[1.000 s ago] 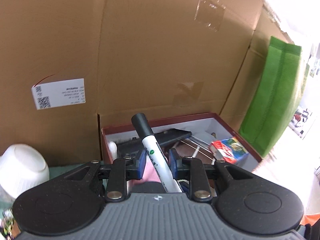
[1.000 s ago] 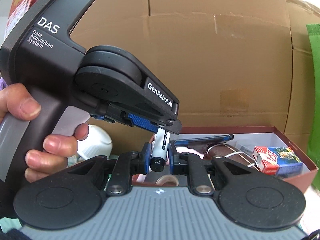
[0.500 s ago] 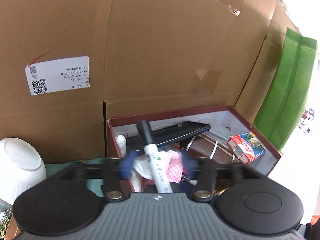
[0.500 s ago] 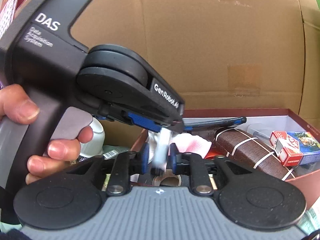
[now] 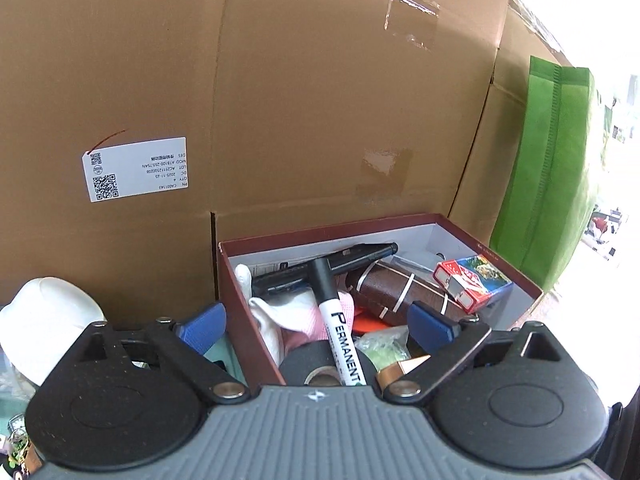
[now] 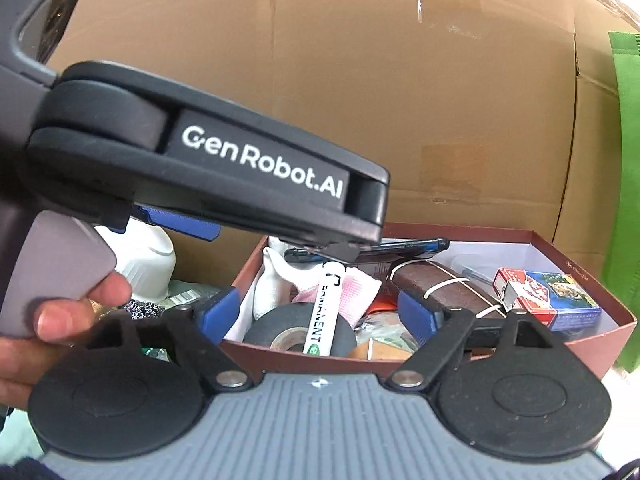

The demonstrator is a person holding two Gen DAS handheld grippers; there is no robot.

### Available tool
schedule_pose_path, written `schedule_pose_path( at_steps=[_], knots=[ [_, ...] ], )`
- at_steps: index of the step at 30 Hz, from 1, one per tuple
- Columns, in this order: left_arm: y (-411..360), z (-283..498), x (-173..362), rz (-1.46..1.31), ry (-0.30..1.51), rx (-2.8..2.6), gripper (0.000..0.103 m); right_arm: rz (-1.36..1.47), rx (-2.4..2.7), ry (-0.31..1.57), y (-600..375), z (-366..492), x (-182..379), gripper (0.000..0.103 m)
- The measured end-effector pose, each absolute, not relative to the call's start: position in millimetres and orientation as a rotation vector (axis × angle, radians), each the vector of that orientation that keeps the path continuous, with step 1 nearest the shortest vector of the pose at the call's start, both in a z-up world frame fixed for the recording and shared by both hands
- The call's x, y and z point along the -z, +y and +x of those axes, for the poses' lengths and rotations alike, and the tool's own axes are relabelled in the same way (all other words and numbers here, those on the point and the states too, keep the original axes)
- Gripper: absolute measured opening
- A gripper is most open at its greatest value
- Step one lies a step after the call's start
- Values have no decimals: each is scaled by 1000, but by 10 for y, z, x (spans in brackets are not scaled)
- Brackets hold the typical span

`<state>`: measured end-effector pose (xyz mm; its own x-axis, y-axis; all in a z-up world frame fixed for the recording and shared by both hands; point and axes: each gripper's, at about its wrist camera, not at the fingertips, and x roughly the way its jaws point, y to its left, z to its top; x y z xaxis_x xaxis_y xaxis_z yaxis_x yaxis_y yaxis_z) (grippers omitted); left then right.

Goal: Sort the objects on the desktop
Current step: 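Carry the white marker with the left gripper to the brown box, then release the marker into the brown box and withdraw the left gripper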

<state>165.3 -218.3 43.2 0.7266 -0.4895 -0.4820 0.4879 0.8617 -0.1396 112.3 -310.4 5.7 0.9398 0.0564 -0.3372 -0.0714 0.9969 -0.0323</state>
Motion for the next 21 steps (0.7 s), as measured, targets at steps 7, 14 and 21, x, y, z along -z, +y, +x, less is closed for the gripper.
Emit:
schedule_pose_path(
  at_steps=[7, 14, 21],
  knots=[
    [-2159, 1482, -438, 9, 509, 509, 100, -38, -33, 333, -3097, 974, -92, 90],
    [-2129, 1243, -472, 12, 475, 497, 100, -33, -14, 333, -3082, 819, -133, 94],
    [-2077, 1002, -453, 25, 479, 489, 100, -1, -25, 339, -3042, 644, -160, 94]
  ],
)
